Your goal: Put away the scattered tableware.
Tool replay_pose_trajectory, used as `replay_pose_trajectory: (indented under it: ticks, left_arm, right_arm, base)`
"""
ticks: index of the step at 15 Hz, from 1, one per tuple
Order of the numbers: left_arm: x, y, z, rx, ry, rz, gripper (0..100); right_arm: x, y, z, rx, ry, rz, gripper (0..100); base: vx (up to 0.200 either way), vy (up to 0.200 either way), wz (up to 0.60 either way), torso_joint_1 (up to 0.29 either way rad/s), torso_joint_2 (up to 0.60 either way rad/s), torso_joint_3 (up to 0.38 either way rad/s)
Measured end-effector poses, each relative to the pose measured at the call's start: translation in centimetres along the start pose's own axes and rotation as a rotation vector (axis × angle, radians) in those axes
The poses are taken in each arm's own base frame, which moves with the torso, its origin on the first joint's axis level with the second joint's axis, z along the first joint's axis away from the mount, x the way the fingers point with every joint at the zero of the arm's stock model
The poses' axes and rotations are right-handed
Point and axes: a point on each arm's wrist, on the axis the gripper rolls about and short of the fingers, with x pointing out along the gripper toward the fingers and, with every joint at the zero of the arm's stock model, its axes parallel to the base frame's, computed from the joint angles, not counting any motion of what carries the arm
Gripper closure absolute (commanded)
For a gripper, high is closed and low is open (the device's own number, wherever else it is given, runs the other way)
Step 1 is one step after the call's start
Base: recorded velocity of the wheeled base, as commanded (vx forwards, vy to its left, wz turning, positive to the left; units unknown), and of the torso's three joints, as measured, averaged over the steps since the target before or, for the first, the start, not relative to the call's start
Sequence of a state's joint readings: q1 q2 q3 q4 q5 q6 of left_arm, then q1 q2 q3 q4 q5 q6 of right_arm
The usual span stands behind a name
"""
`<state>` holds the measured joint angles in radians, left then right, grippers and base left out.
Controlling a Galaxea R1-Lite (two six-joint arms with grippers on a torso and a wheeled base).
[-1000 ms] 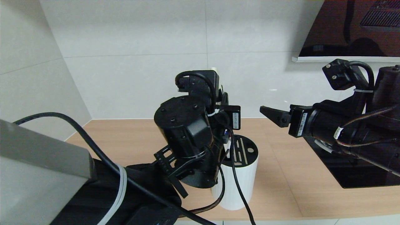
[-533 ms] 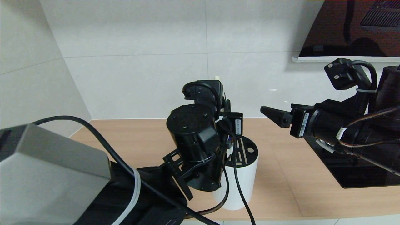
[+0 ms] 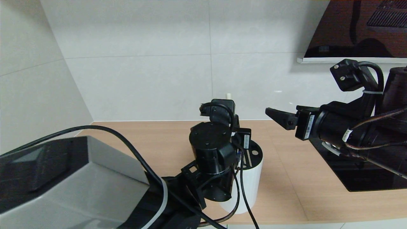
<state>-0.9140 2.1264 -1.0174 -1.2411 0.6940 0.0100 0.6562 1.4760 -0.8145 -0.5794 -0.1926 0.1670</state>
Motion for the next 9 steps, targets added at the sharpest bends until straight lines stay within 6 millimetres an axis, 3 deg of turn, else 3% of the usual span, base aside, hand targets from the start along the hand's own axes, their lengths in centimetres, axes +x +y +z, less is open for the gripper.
replay_pose_trajectory:
  ticks: [9]
  left_arm:
    - [0.4, -0.4, -3.1, 0.033, 0.040, 0.001, 100]
  right_arm:
    - [0.0, 0.0, -0.1, -0.001, 0.005, -0.001, 0]
  base:
    - [0.000, 0.000, 0.00, 0.000, 0.00, 0.000]
